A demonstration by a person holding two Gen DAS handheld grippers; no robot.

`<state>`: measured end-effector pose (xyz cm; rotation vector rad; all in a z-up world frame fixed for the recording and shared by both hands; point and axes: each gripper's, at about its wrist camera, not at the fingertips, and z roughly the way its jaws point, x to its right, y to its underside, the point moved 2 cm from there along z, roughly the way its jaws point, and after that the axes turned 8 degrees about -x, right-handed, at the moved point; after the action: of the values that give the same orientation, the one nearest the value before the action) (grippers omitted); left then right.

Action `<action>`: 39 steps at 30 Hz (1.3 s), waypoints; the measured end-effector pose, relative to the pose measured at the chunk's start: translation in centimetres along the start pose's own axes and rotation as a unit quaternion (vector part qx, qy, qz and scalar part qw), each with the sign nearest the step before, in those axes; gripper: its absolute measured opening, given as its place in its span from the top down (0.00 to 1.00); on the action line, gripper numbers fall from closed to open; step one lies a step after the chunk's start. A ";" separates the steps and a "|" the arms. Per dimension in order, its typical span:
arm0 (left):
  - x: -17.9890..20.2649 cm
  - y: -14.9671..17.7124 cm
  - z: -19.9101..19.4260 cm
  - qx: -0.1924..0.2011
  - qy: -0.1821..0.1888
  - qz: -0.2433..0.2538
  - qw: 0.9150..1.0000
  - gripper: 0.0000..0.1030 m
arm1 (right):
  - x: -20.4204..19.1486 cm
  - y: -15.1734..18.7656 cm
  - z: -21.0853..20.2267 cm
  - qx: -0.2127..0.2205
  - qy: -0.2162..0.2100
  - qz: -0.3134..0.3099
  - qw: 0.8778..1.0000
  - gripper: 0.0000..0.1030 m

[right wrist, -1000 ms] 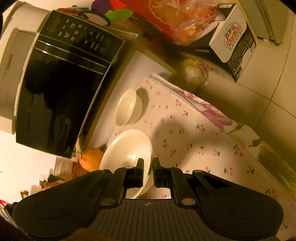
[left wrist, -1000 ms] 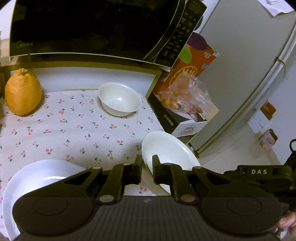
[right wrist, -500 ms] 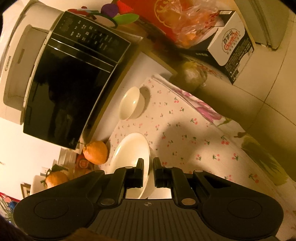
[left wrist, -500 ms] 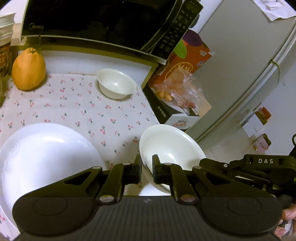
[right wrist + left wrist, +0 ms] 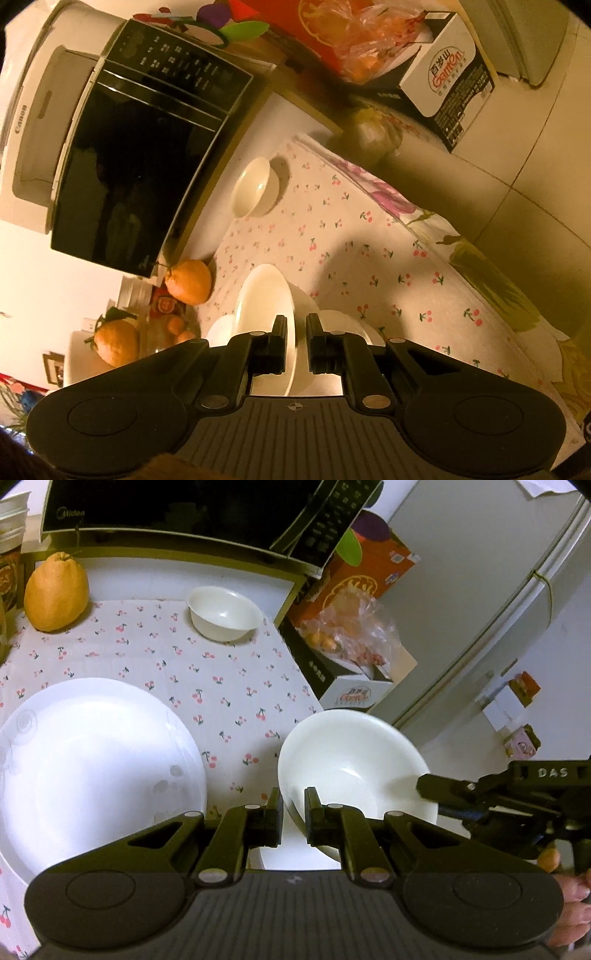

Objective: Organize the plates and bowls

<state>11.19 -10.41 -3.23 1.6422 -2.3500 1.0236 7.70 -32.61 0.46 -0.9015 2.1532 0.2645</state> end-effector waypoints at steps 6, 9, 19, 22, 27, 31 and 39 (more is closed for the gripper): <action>0.6 0.4 0.4 -0.008 -0.008 0.013 1.000 0.90 | 0.7 0.1 -0.1 -0.011 0.014 0.005 1.000 0.88; 0.9 0.5 0.5 -0.011 -0.022 0.026 0.999 0.90 | 0.8 0.2 -0.1 -0.015 0.017 0.006 1.000 0.88; 1.1 1.4 0.7 -0.034 -0.064 0.060 0.996 0.89 | 0.8 0.9 1.2 -0.046 0.045 0.004 0.998 0.87; 1.2 1.6 0.6 -0.039 -0.081 0.069 0.994 0.89 | 0.7 1.2 1.7 -0.055 0.053 0.003 0.997 0.87; 1.5 2.0 0.8 -0.041 -0.107 0.091 0.989 0.89 | 0.7 1.6 2.8 -0.068 0.076 -0.006 0.995 0.87; 1.7 2.3 1.1 -0.043 -0.120 0.106 0.986 0.88 | 0.6 1.8 3.1 -0.070 0.091 -0.016 0.993 0.87; 1.6 2.8 1.9 -0.047 -0.132 0.117 0.983 0.87 | 0.4 1.6 3.5 -0.070 0.105 -0.024 0.992 0.87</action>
<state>8.65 -12.24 -5.26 1.5829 -2.7710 0.7495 8.41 -30.09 -2.40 -1.1024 2.3242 0.3118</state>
